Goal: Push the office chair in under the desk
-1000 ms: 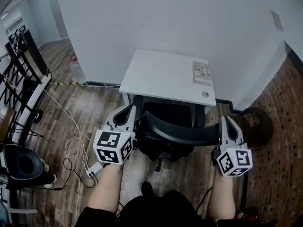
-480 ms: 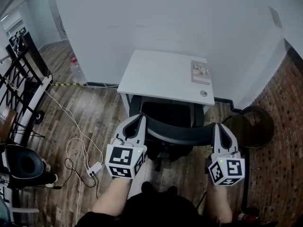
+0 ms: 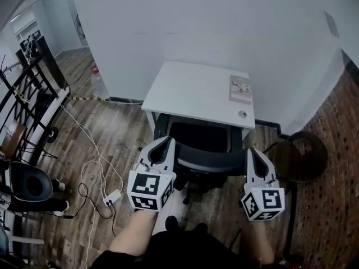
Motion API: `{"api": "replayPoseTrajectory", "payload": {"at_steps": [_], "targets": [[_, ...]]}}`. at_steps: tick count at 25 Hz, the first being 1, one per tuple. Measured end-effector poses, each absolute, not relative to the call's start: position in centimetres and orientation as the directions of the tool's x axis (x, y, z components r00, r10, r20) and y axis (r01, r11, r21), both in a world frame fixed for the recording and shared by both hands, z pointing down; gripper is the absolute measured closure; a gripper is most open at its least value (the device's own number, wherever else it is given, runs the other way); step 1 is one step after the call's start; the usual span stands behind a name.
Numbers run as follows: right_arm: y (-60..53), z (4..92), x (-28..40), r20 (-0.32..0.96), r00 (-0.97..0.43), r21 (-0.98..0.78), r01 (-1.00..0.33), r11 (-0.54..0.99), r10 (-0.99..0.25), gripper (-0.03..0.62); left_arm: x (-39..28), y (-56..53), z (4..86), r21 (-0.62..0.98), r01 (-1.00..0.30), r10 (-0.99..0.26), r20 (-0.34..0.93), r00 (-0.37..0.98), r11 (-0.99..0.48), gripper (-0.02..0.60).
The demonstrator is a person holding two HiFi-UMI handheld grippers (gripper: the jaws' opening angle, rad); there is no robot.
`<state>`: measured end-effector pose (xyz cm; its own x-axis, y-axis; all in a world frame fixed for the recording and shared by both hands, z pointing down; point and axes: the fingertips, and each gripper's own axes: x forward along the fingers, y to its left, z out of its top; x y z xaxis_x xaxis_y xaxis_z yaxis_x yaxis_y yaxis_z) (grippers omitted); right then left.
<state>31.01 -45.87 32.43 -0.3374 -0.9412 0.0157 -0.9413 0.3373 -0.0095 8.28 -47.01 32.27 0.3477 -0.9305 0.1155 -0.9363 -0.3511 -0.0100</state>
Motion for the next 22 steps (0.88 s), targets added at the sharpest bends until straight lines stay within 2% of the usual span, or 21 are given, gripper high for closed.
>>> {"api": "replayPoseTrajectory", "payload": {"at_steps": [9,22], "targets": [[-46.6,32.3,31.5,0.022,-0.352,0.004,-0.936,0.352,-0.936,0.591,7.2,-47.9,32.5,-0.023,-0.960,-0.954,0.114,0.276,-0.280,0.569],[-47.7,33.2,30.7,0.043,-0.396,-0.005,-0.918,0.397,-0.917,0.591,7.2,-48.7,32.7,0.023,-0.957,-0.951,0.106,0.290,-0.289,0.569]]}}
